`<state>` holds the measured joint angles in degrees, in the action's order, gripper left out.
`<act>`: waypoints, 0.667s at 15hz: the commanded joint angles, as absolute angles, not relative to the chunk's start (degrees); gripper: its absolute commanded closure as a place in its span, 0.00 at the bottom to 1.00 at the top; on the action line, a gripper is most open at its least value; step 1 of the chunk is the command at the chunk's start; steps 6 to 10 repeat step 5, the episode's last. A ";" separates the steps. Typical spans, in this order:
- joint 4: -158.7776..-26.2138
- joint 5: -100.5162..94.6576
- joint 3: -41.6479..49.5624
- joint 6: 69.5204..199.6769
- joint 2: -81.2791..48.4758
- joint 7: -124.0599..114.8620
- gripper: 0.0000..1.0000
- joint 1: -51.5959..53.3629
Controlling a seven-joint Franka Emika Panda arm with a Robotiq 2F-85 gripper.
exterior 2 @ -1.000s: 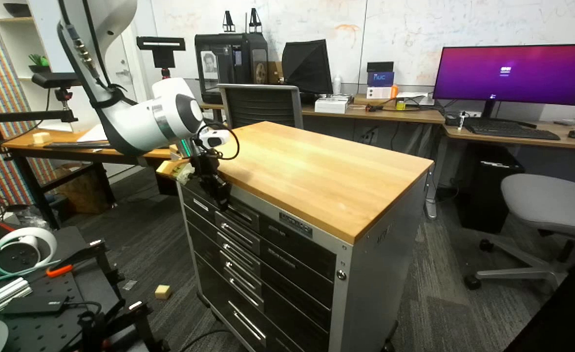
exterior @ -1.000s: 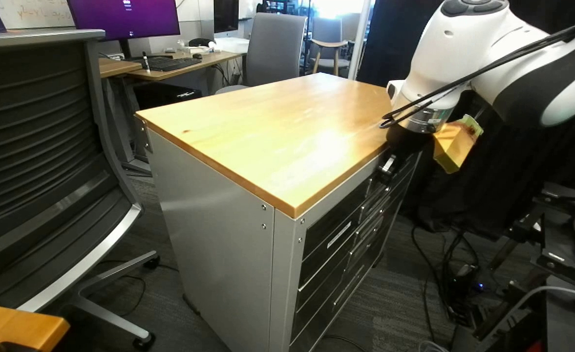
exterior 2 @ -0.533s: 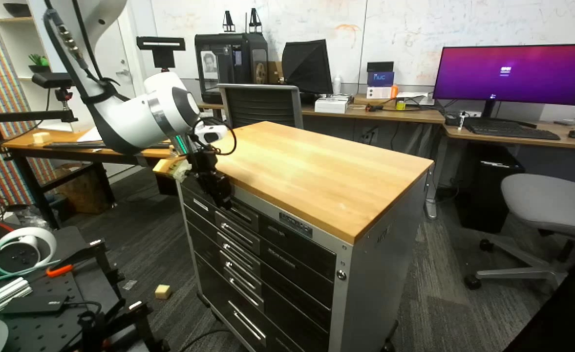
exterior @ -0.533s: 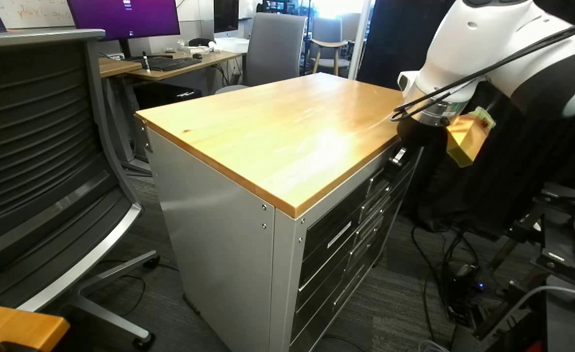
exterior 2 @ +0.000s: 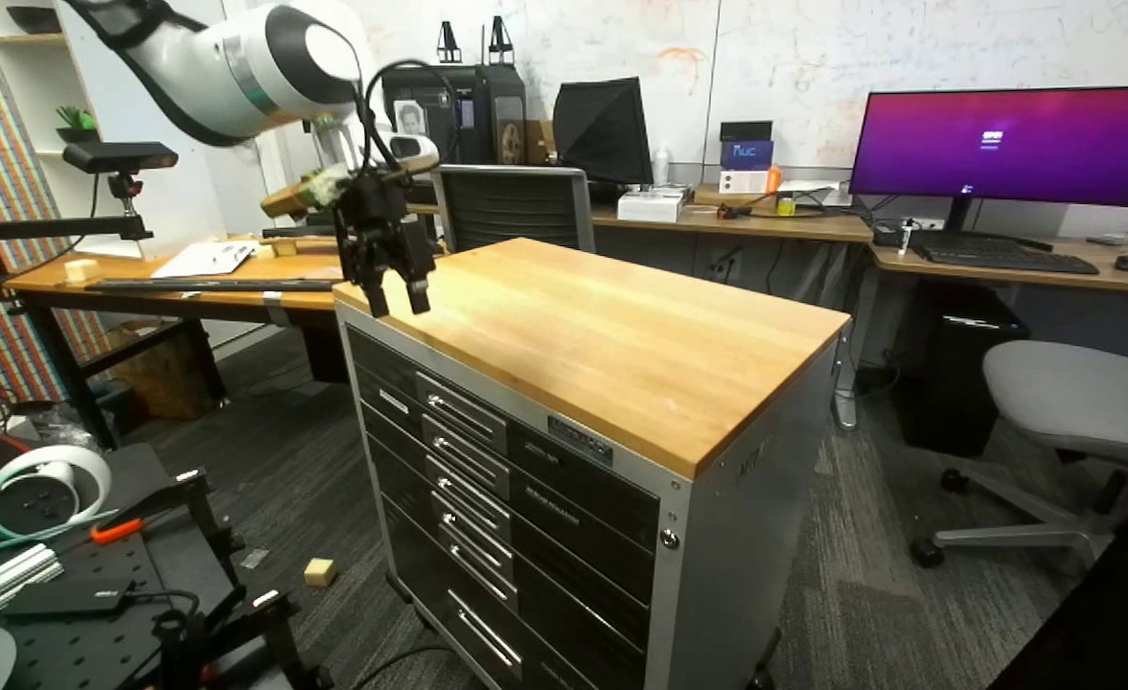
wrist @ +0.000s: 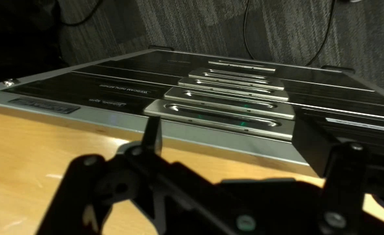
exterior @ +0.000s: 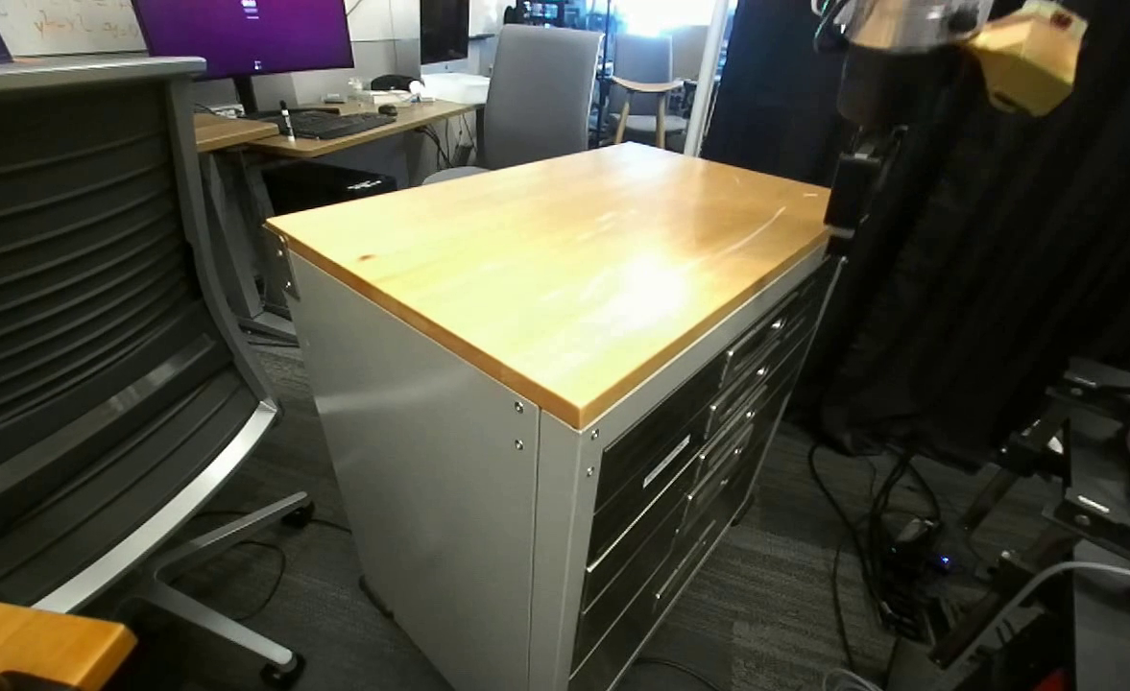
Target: Pick up the screwdriver from the top of cabinet, put it in the drawer and close the drawer
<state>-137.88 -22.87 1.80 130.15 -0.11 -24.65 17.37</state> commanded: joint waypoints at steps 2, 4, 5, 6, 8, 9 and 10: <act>-134.13 -18.23 -4.36 121.58 3.75 -18.64 0.00 13.05; -133.18 -17.60 -5.69 119.88 5.35 -17.92 0.01 12.34; -133.70 -17.62 -5.82 120.06 5.05 -17.97 0.01 12.09; -133.70 -17.62 -5.82 120.06 5.05 -17.97 0.01 12.09; -133.70 -17.62 -5.82 120.06 5.05 -17.97 0.01 12.09; -133.70 -17.62 -5.82 120.06 5.05 -17.97 0.01 12.09; -133.70 -17.62 -5.82 120.06 5.05 -17.97 0.01 12.09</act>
